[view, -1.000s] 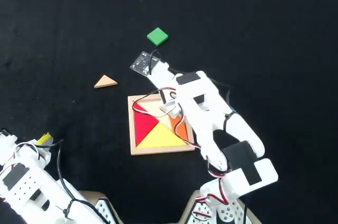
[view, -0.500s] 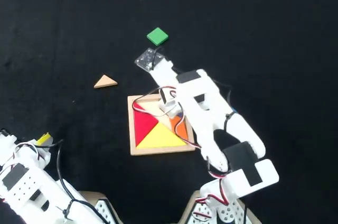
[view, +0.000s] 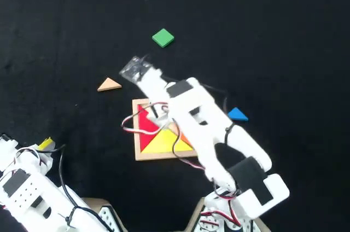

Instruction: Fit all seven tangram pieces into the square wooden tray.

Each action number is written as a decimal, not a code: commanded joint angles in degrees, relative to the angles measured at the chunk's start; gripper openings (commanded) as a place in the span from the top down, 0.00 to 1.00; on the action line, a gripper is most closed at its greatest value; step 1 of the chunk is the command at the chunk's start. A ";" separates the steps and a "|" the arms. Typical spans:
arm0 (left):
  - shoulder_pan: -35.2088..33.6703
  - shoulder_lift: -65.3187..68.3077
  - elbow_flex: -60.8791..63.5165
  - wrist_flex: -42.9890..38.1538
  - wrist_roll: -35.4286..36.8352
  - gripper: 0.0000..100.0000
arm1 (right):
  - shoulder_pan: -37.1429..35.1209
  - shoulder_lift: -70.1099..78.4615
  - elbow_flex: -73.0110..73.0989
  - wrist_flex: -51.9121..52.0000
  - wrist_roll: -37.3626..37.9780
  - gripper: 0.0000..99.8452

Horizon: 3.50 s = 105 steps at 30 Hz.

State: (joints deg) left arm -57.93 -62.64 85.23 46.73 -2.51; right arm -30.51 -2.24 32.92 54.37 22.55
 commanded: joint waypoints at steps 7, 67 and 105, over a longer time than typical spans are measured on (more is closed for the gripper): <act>0.57 -0.26 -0.40 -1.05 -0.44 0.62 | 3.16 -2.15 2.07 -5.71 -0.53 0.98; 54.29 62.07 -88.04 44.22 -68.92 0.62 | 16.09 -5.85 10.33 -14.51 0.09 0.99; 54.37 110.42 -124.00 28.75 -76.04 0.62 | 16.26 -3.03 8.75 -14.59 1.23 0.99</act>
State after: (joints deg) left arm -4.48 47.87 -34.42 76.62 -78.55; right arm -15.03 -5.41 44.44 40.57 23.16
